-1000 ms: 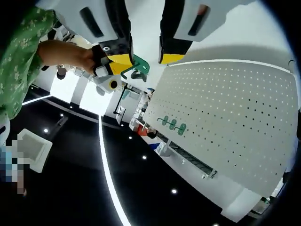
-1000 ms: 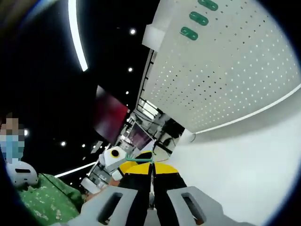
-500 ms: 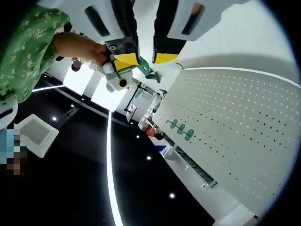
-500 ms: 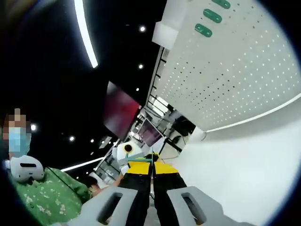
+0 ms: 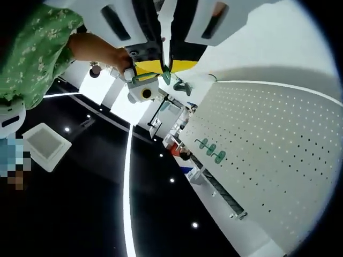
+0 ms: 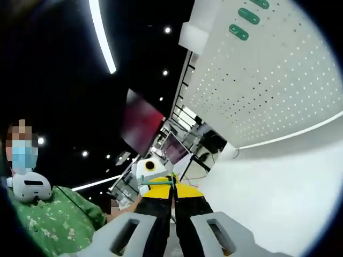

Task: Insert the hook assembly into the mounting plate slot until the hook locks in place.

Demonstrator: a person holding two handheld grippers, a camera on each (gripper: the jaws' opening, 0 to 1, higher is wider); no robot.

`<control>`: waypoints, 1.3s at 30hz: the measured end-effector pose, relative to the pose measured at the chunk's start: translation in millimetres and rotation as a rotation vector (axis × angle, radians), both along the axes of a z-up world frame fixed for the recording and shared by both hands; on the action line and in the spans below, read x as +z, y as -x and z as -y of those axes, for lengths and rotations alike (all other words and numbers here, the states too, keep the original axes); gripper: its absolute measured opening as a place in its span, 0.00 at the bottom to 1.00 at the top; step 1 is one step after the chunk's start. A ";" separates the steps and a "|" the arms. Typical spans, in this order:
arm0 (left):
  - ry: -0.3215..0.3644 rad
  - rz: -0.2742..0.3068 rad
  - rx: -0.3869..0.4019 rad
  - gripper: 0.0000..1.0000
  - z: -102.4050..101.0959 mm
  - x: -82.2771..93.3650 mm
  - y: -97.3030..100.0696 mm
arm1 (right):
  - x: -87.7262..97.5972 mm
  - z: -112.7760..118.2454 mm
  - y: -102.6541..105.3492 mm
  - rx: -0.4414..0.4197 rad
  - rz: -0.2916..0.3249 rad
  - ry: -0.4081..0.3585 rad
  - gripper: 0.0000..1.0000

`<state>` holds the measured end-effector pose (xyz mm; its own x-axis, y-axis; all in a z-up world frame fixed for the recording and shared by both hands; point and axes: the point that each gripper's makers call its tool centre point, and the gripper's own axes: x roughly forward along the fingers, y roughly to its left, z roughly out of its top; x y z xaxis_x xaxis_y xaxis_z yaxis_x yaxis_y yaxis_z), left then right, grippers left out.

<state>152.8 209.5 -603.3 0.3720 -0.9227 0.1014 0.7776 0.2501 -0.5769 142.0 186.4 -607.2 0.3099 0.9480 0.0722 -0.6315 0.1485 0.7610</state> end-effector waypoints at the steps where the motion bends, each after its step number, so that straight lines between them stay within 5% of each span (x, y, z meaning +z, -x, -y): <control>1: 0.004 0.000 0.002 0.03 0.1 1.1 0.5 | -0.5 0.4 -1.5 -0.012 0.000 0.006 0.01; 12: -0.004 -0.040 0.052 0.02 1.6 -4.6 -4.0 | -6.1 5.3 -9.8 -0.097 0.030 0.069 0.07; 17: -0.061 -0.038 0.146 0.02 -8.0 -11.1 -17.2 | -2.9 14.3 -14.0 -0.158 0.089 0.114 0.08; 24: -0.129 -0.028 0.224 0.02 -14.1 -18.3 -27.9 | -4.3 14.7 -13.7 -0.234 0.459 0.513 0.10; 27: -0.158 -0.021 0.241 0.02 -12.8 -21.5 -30.3 | -3.4 8.4 -10.9 -0.230 0.578 0.625 0.10; 34: -0.206 -0.019 0.258 0.02 -4.8 -27.9 -32.5 | -3.1 0.1 -13.3 -0.236 0.788 0.843 0.10; 39: -0.211 -0.030 0.260 0.02 -0.5 -29.0 -32.9 | -9.6 -2.2 -19.6 -0.244 0.823 0.914 0.08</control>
<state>185.7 210.0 -632.3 0.5977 -0.7959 -0.0966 0.6553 0.5544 -0.5130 161.6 188.6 -616.8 0.6598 0.6776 -0.3249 -0.7515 0.5933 -0.2886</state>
